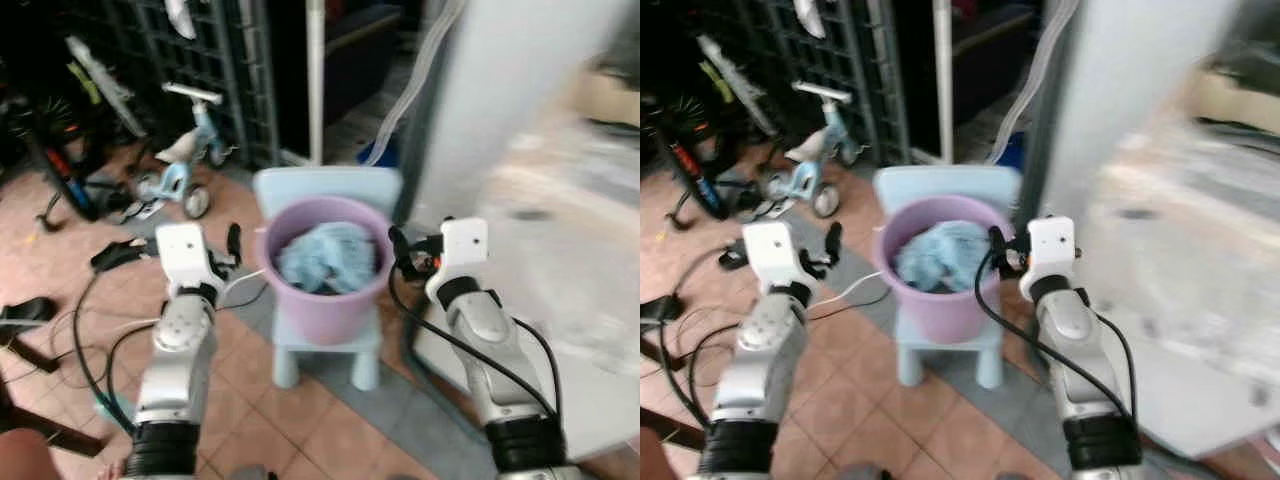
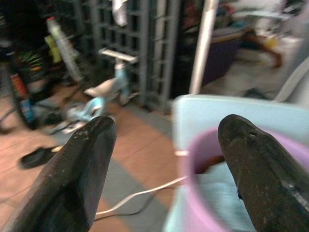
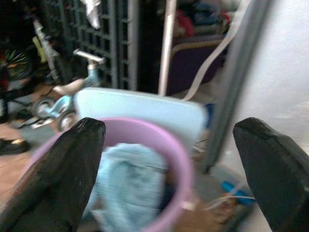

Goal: Clothes washing

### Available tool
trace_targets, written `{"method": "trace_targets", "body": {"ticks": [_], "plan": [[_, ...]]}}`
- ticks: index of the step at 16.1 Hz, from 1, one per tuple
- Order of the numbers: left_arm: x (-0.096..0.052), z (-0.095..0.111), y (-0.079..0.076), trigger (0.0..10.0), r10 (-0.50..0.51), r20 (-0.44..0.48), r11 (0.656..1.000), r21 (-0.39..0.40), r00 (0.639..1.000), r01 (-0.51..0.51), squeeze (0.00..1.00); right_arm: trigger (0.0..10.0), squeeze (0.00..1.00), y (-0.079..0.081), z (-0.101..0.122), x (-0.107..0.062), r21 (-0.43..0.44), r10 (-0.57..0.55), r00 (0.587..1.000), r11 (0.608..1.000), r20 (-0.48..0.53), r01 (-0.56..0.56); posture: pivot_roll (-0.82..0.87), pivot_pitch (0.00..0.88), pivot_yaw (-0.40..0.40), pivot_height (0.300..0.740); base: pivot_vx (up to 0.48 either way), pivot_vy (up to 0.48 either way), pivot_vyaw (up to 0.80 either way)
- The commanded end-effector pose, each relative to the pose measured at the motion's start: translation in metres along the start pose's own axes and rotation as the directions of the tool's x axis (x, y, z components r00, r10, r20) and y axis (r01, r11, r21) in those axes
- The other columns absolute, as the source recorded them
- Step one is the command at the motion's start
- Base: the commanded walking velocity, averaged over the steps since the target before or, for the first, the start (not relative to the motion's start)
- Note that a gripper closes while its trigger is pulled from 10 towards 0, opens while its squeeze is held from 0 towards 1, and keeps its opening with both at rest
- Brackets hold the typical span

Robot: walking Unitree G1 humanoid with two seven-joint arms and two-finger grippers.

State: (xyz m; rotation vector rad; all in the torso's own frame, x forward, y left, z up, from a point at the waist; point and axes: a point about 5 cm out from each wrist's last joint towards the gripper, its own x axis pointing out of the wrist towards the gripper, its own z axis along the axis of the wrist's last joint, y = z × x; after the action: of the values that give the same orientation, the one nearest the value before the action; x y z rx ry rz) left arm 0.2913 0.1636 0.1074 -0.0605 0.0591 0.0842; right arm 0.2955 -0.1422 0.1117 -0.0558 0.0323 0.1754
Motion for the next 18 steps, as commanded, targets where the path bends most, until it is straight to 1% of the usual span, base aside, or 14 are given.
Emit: {"method": "trace_targets", "body": {"ticks": [1, 3, 5, 6, 9, 12, 13, 14, 18], "plan": [[-0.001, -0.001, 0.004, 10.0, 0.010, -0.012, 1.000, 0.009, 1.000, -0.010, 0.00, 10.0, 0.00, 0.006, 0.002, 0.000, -0.010, 0.023, 1.000, 1.000, 0.003, -0.023, -0.06, 0.000, 0.023, 0.740, 0.345, 0.334, 0.00], [-0.004, -0.001, 0.003, 10.0, -0.005, -0.006, 1.000, 0.030, 1.000, 0.005, 0.00, 10.0, 0.00, 0.008, -0.002, 0.003, -0.006, 0.018, 1.000, 1.000, -0.018, -0.019, -0.05, 0.000, 0.014, 0.740, 0.345, 0.334, 0.00], [-0.006, 0.001, 0.002, 10.0, -0.021, 0.014, 0.999, 0.046, 1.000, 0.021, 0.00, 10.0, 0.00, 0.007, -0.003, 0.007, -0.014, -0.005, 0.999, 1.000, -0.037, 0.004, -0.04, 0.000, -0.003, 0.740, 0.474, 0.000, 0.00], [-0.008, -0.003, 0.001, 10.0, -0.009, -0.002, 0.999, 0.032, 1.000, 0.009, 0.00, 10.0, 0.00, 0.008, -0.005, 0.008, -0.019, -0.010, 0.999, 1.000, -0.046, 0.009, -0.04, 0.000, -0.010, 0.740, 0.480, 0.000, 0.00], [-0.008, -0.003, 0.000, 10.0, -0.013, -0.009, 0.999, 0.033, 1.000, 0.013, 0.00, 10.0, 0.00, 0.014, -0.002, 0.013, -0.037, 0.011, 0.999, 0.999, -0.045, -0.013, -0.04, 0.000, -0.008, 0.740, 0.472, 0.000, 0.00], [-0.008, -0.007, 0.000, 10.0, -0.004, -0.034, 0.999, 0.049, 0.999, 0.005, 0.00, 10.0, 0.00, 0.008, -0.007, 0.013, -0.070, -0.024, 0.997, 0.997, -0.074, 0.018, -0.04, 0.000, -0.003, 0.740, 0.459, 0.000, 0.00], [-0.007, -0.009, -0.001, 10.0, 0.001, -0.052, 0.999, 0.047, 0.999, 0.002, 0.00, 10.0, 0.00, 0.005, -0.009, 0.012, -0.069, -0.041, 0.996, 0.997, -0.083, 0.035, -0.05, 0.000, -0.004, 0.740, 0.371, -0.304, 0.00], [-0.007, -0.010, -0.002, 10.0, 0.006, -0.062, 1.000, 0.028, 0.998, -0.004, 0.00, 10.0, 0.00, 0.004, -0.009, 0.012, -0.076, -0.042, 0.995, 0.997, -0.089, 0.035, -0.05, 0.000, -0.004, 0.740, 0.000, 0.000, 0.00], [-0.006, -0.008, -0.003, 10.0, 0.010, -0.054, 0.999, 0.041, 0.998, -0.008, 0.00, 10.0, 0.00, 0.002, -0.011, 0.015, -0.091, -0.054, 0.993, 0.995, -0.104, 0.045, -0.05, 0.000, -0.004, 0.740, 0.000, 0.000, 0.00]]}}
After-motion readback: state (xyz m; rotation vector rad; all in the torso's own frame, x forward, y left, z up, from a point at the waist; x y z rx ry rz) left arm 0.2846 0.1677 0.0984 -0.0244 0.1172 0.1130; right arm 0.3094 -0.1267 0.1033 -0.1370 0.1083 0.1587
